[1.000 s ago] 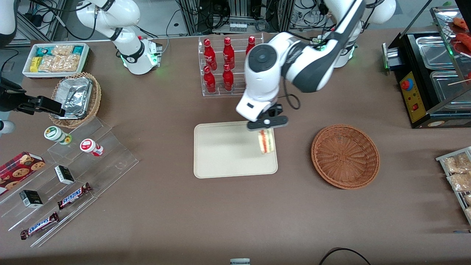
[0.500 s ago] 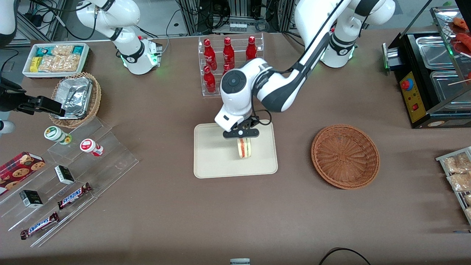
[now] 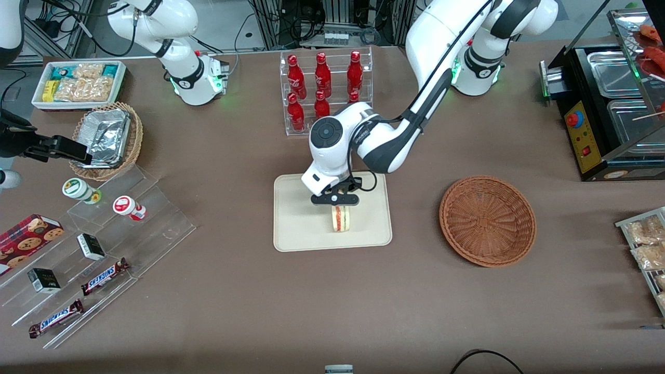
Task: Place sandwich from basket to tray
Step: 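Lift the sandwich and carry it with the left gripper over the cream tray, then lower the sandwich onto the tray and open the left gripper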
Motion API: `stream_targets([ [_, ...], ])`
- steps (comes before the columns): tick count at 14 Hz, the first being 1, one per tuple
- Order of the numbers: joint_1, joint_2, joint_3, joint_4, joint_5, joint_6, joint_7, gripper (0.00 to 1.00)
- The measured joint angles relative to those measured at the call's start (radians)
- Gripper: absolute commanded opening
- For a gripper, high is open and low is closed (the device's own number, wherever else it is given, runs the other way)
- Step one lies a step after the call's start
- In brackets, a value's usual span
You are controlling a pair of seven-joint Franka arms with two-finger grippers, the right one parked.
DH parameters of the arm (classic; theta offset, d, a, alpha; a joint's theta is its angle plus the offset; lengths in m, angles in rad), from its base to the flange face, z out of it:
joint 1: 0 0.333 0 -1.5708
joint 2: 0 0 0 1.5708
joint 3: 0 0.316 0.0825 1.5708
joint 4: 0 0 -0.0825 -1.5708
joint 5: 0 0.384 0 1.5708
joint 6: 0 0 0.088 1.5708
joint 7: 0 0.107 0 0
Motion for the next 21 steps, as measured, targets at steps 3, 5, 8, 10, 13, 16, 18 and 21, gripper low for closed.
stream_targets([
  [3,0.0,0.028,0.0,0.0,0.0,0.045,-0.002,0.0],
  [5,0.0,0.042,-0.001,0.0,0.0,0.048,-0.004,0.0],
  [8,0.0,0.053,-0.008,0.0,0.0,0.051,-0.004,0.45],
  [10,-0.001,0.053,-0.014,0.001,0.0,0.051,-0.006,0.99],
  [13,-0.001,0.053,-0.015,0.001,0.0,0.051,-0.006,0.99],
  [16,-0.001,0.053,-0.015,0.008,0.0,0.051,-0.007,0.99],
  [18,0.0,0.05,-0.015,0.02,0.0,0.05,-0.008,0.99],
  [21,0.008,0.023,-0.012,0.039,0.0,0.035,-0.01,0.99],
])
